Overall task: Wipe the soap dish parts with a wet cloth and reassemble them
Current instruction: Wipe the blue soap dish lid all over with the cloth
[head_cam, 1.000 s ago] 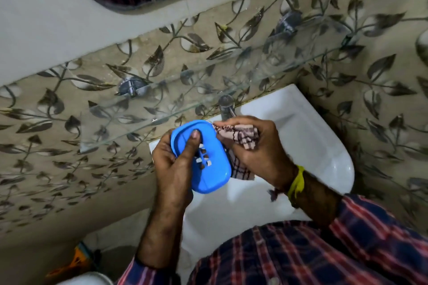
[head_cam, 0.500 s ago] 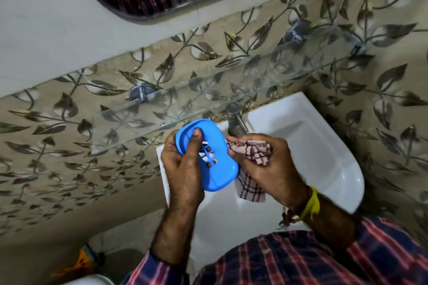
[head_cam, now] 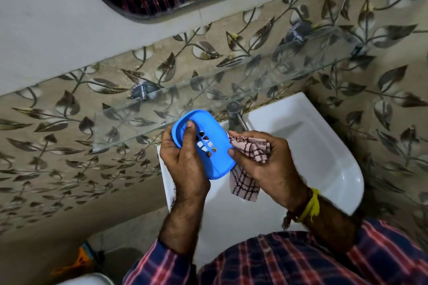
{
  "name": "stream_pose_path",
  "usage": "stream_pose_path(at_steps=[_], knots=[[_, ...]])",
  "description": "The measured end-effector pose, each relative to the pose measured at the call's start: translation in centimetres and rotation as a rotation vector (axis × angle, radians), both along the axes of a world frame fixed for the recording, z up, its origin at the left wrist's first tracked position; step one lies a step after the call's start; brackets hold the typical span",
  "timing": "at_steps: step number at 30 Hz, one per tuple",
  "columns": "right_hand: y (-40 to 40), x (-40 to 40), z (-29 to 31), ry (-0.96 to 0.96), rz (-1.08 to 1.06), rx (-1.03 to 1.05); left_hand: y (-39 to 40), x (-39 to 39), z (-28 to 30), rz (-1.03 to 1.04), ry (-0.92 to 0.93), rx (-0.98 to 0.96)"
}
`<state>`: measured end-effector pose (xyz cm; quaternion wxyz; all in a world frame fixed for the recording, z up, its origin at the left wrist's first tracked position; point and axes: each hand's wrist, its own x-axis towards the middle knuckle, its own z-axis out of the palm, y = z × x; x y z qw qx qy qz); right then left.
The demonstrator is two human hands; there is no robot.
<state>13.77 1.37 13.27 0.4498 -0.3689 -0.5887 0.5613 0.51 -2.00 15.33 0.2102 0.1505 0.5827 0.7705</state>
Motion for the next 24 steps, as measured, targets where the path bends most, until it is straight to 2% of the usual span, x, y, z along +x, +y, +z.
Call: stream_pose_path(at_steps=[6,9,11,14,15,16,18,19,20,22,24], knots=[[-0.2,-0.3,0.0,-0.049,-0.137,0.018,0.1,0.9,-0.1,0.033,0.019,0.079],[0.1,-0.2,0.3,-0.123,-0.17,0.102,0.0,1.3,-0.3,-0.004,0.008,0.102],[0.9,0.0,0.9,-0.17,-0.186,0.183,-0.4,1.6,-0.3,-0.048,0.082,0.074],[2.6,0.9,1.4,-0.345,-0.153,0.5,-1.7,0.9,0.2,-0.18,0.326,-0.035],[3.2,1.2,1.4,-0.418,-0.124,0.599,-2.2,0.1,0.5,-0.235,0.471,-0.112],[3.7,1.5,1.4,-0.486,-0.083,0.667,-2.6,-0.6,0.8,-0.295,0.685,-0.227],[4.4,1.5,1.3,-0.574,0.024,0.736,-3.2,-1.5,1.4,-0.413,1.234,-0.557],[4.5,1.4,1.3,-0.597,0.072,0.762,-3.3,-1.3,1.4,-0.485,1.45,-0.712],[4.6,1.3,1.3,-0.614,0.105,0.788,-3.2,-0.9,1.3,-0.576,1.568,-0.83],[4.7,1.0,1.4,-0.636,0.14,0.816,-3.2,0.2,0.4,-0.692,1.556,-0.936],[5.0,0.8,1.7,-0.622,0.137,0.774,-2.9,0.4,-0.7,-0.642,1.45,-0.902]])
